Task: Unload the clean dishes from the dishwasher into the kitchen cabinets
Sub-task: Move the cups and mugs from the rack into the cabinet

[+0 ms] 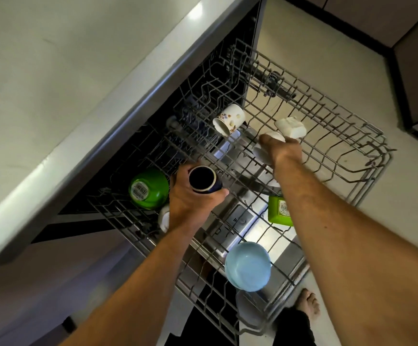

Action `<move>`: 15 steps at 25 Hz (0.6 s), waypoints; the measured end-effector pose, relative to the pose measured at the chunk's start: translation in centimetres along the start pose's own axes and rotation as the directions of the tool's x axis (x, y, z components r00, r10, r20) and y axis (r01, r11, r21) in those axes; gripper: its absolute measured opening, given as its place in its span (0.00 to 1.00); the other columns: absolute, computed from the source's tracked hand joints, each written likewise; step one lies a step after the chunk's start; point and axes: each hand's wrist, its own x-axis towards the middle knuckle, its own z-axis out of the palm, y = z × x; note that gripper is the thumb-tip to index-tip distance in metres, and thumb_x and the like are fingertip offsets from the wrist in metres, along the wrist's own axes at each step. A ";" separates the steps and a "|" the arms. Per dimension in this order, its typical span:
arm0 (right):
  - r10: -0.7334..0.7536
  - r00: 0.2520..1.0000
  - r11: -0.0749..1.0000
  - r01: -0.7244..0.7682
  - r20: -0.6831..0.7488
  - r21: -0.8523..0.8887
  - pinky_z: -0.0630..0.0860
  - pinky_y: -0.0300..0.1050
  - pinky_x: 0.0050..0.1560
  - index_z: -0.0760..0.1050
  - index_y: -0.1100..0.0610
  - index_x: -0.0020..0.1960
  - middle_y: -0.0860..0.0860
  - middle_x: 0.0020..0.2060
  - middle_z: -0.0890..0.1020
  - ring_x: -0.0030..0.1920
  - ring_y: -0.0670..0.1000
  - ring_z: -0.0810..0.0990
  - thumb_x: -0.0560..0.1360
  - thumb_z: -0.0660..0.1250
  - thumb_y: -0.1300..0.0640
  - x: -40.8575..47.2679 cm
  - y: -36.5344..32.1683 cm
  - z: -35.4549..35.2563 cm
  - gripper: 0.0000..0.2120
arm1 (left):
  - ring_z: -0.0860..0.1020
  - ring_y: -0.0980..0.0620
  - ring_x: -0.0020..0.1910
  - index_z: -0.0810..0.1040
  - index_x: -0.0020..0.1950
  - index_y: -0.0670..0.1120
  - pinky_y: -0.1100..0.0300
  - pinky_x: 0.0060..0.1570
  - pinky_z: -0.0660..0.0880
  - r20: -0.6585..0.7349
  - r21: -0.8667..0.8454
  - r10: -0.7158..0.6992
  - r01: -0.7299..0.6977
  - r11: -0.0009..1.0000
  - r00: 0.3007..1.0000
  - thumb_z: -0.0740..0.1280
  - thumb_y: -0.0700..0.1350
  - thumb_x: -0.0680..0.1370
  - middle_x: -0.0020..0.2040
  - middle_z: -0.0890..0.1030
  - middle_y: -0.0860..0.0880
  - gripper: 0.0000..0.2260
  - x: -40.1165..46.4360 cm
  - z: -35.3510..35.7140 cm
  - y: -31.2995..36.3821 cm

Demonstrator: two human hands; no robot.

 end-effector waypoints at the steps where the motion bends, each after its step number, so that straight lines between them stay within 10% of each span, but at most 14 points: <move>1: 0.062 0.998 0.997 -0.061 -0.015 0.052 0.83 0.45 0.46 0.75 0.55 0.60 0.52 0.49 0.84 0.41 0.50 0.86 0.68 0.79 0.55 -1.0 0.6 -0.4 0.23 | 0.78 0.58 0.52 0.72 0.59 0.55 0.62 0.53 0.79 0.007 -0.005 -0.027 0.027 1.000 1.000 0.83 0.50 0.59 0.53 0.79 0.57 0.33 -0.6 -0.2 0.4; 9: -0.100 0.990 0.970 0.076 0.094 0.232 0.84 0.53 0.45 0.75 0.52 0.60 0.54 0.49 0.85 0.43 0.53 0.86 0.68 0.79 0.54 -11.9 0.4 -8.2 0.23 | 0.81 0.62 0.48 0.75 0.57 0.56 0.60 0.51 0.79 -0.109 -0.199 0.077 -0.098 0.975 0.991 0.83 0.44 0.60 0.48 0.82 0.60 0.29 -11.8 -2.8 7.8; 15: -0.353 0.886 0.929 0.369 0.300 0.003 0.84 0.49 0.46 0.74 0.50 0.66 0.51 0.54 0.83 0.49 0.51 0.85 0.65 0.79 0.50 -21.7 -0.5 -14.9 0.31 | 0.81 0.59 0.49 0.76 0.55 0.56 0.53 0.54 0.80 -0.280 -0.262 0.148 -0.224 0.939 0.948 0.83 0.44 0.60 0.49 0.82 0.57 0.28 -22.5 -4.0 11.8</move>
